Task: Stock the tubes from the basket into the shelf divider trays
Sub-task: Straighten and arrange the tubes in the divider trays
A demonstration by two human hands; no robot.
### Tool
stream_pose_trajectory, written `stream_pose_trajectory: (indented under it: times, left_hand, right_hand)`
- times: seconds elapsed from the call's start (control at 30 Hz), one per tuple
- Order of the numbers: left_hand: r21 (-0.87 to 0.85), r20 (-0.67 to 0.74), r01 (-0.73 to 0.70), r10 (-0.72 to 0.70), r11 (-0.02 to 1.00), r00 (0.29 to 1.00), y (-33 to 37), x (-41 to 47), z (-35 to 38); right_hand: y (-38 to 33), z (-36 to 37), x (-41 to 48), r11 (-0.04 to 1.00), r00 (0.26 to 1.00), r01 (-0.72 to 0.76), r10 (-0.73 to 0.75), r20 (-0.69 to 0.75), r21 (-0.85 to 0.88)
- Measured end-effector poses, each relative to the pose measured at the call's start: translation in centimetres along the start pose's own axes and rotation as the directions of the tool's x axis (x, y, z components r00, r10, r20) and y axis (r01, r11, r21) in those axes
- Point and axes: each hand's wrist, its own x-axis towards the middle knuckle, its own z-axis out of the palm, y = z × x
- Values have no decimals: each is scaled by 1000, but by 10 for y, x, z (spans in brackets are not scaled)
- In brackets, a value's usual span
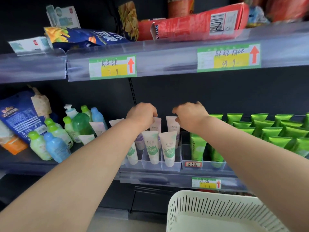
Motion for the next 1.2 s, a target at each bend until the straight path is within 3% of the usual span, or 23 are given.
stream_pose_trajectory:
  times: [0.27,0.67,0.87,1.03,1.2]
  left_hand:
    - [-16,3,15,-15,1000,1000,-2,9,10]
    - [-12,25,5,-5,1000,1000,-11,0,7]
    - [37,-47,-8,10,999,999,-7,8,15]
    - [-14,-63,-9,8,1000,998,-7,18,21]
    - [-156,-69,-3,-8,988,998,-17,14,12]
  right_hand:
    - [-4,17,5,995,994,20,-10,-112,94]
    - [-8,13,2,995,999,-11,16,-48,100]
    - [-3,18,4,994,992,-84,90,-87,71]
    - [-1,25,8,993,984,-109,113,-136,34]
    - [-4,21,8,992,993,-83,90,-75,92]
